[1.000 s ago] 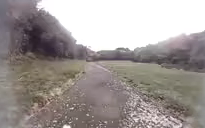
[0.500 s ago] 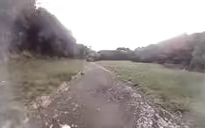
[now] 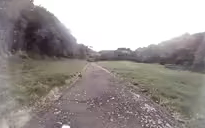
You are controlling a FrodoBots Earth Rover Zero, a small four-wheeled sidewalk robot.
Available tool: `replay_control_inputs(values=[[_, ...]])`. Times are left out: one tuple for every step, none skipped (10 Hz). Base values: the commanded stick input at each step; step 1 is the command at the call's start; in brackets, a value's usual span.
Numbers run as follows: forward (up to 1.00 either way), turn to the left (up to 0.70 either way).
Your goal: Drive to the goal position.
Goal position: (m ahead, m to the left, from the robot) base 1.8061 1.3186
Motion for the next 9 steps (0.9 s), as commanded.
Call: replay_control_inputs(values=[[1.00, 0.00], [1.00, 0.00], [1.00, 0.00], [1.00, 0.00], [1.00, 0.00], [1.00, 0.00], [1.00, 0.00], [1.00, 0.00], [1.00, 0.00]])
